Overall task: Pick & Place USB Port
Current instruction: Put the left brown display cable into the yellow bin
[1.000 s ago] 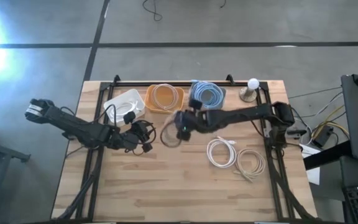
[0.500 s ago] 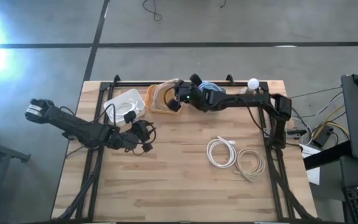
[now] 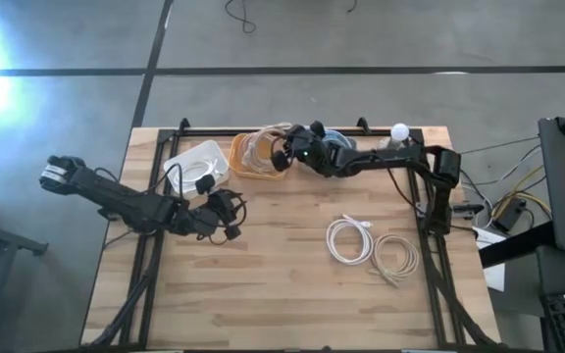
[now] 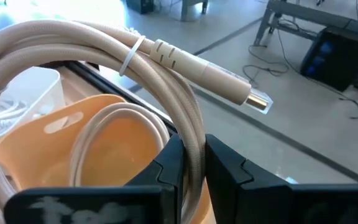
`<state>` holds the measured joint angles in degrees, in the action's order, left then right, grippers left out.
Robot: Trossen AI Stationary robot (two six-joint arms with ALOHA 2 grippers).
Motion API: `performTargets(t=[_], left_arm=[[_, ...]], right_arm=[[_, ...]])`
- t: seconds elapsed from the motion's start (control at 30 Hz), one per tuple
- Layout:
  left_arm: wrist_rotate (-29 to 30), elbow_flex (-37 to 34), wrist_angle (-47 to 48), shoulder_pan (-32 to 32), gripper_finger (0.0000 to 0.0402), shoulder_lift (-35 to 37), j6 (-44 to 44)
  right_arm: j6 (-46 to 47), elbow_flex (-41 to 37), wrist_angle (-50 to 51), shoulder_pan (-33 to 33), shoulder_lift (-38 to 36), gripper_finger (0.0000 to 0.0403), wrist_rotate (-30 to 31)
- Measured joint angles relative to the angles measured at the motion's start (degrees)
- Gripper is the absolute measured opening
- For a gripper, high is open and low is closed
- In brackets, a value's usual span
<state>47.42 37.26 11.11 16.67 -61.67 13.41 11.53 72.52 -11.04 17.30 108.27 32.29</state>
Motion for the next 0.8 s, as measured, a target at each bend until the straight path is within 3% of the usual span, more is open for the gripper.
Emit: performTargets(t=[0.33,0.43,0.63,0.8], left_arm=[[-0.30,-0.02,-0.83,-0.02,0.0122,0.02,-0.44],[-6.63,-0.04,-1.89,-0.07,0.0122,0.02,-5.35],[-22.04,-0.04,-5.45,-0.11,0.0122,-0.07,-10.80],[-23.31,-0.04,-7.17,-0.11,0.0122,-0.11,-12.09]], right_arm=[[4.90,-2.20,-1.93,0.90,2.73,0.0043,-4.86],[4.62,-0.18,-0.63,1.18,6.10,0.0043,-7.84],[5.00,5.47,4.29,1.14,9.91,0.0043,-6.44],[4.62,8.86,7.70,1.18,12.56,0.0049,-5.11]])
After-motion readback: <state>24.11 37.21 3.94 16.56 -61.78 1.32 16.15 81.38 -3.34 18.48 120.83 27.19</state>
